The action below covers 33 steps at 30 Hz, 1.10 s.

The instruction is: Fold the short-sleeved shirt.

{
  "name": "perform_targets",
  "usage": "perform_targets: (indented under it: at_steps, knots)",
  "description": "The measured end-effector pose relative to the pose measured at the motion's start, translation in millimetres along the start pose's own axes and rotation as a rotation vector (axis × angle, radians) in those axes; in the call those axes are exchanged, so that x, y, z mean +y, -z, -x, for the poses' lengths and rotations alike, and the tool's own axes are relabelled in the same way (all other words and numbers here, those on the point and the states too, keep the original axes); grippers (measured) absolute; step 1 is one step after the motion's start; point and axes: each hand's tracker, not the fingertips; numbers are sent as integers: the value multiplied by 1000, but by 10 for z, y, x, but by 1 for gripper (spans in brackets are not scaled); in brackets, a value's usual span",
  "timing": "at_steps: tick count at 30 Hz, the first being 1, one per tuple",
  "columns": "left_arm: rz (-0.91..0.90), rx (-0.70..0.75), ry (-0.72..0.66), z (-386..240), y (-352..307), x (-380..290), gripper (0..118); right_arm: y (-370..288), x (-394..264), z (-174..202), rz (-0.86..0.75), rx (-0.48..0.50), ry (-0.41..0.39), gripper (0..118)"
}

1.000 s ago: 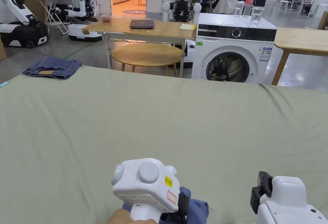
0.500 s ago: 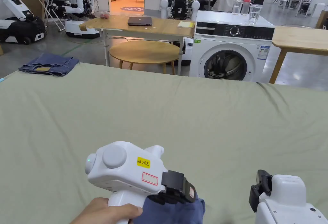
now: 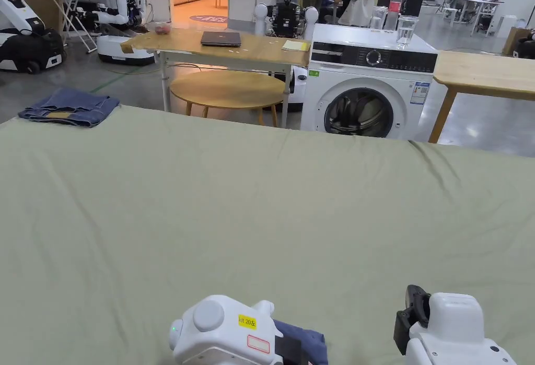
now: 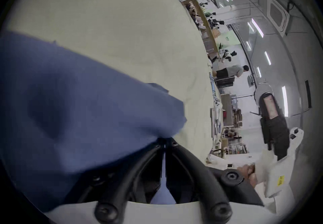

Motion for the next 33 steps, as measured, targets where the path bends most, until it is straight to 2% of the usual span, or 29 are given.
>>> perform_targets:
  at_steps: [2, 7, 12, 15, 23, 29, 33]
  knots:
    - [-7, 31, 50, -46, 5, -15, 0, -5, 10, 8, -1, -1, -1, 0]
    - [-15, 59, 69, -153, -44, -18, 0, 32, 29, 43, -3, -2, 4, 0]
    - [-128, 145, 237, -418, -372, -52, 0, 118, 71, 124, -6, -3, -2, 0]
    - [-299, 272, 366, -586, -689, -140, 0, 169, 125, 170, -17, -6, 2, 0]
    - [-811, 562, 605, -713, -1400, -488, 0, 215, 249, 258, -46, -4, 71, 0]
    - [-1119, 651, 591, -594, -1674, -612, 0, 164, 356, 317, -98, -14, 94, 0]
    - [-1166, 706, 578, -521, -1760, -621, 0, 146, 472, 330, -120, -6, 70, 0]
